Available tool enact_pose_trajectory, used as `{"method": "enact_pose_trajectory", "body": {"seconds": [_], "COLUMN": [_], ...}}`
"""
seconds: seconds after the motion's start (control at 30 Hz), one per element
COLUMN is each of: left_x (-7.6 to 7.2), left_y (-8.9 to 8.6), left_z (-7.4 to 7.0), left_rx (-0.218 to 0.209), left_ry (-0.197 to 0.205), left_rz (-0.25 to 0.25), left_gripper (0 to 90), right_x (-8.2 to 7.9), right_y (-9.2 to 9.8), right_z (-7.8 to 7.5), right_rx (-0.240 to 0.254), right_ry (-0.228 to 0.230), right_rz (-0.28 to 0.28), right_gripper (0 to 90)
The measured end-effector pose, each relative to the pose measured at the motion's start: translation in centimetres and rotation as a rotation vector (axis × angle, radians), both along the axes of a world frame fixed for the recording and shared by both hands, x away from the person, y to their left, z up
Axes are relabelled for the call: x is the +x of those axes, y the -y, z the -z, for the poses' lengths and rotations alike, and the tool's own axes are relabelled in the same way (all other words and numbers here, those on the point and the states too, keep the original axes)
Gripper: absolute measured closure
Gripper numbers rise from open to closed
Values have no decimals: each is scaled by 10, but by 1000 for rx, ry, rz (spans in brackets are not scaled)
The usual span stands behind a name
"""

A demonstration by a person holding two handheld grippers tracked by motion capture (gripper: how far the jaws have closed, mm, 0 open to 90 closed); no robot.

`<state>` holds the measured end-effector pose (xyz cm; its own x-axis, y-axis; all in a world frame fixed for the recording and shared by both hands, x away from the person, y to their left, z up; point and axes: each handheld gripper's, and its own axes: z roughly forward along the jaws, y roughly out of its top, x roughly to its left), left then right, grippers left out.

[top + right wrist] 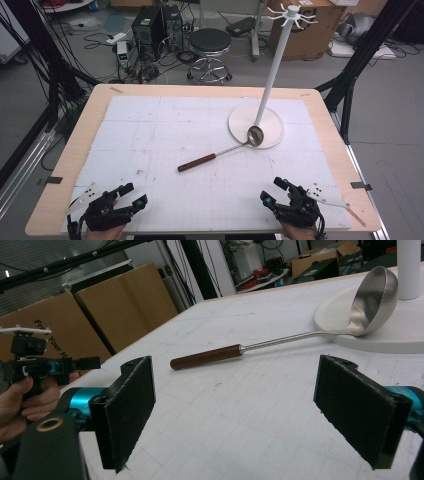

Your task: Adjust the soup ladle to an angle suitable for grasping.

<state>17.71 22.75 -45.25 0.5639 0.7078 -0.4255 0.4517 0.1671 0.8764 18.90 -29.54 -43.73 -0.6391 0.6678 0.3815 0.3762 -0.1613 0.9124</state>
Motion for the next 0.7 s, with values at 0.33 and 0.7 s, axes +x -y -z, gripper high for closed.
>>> {"method": "enact_pose_trajectory", "body": {"seconds": [0.33, 0.7], "left_x": [1, -1], "left_y": [1, 0], "left_z": [0, 1], "left_rx": [2, -1], "left_ry": [0, 0], "left_rz": [-3, 4], "left_gripper": [194, 198], "right_x": [1, 6], "right_y": [-18, -22], "right_z": [-6, -7], "right_rx": [-10, -9], "right_ry": [-11, -18], "right_rz": [-82, -114], "right_gripper": [359, 559]}}
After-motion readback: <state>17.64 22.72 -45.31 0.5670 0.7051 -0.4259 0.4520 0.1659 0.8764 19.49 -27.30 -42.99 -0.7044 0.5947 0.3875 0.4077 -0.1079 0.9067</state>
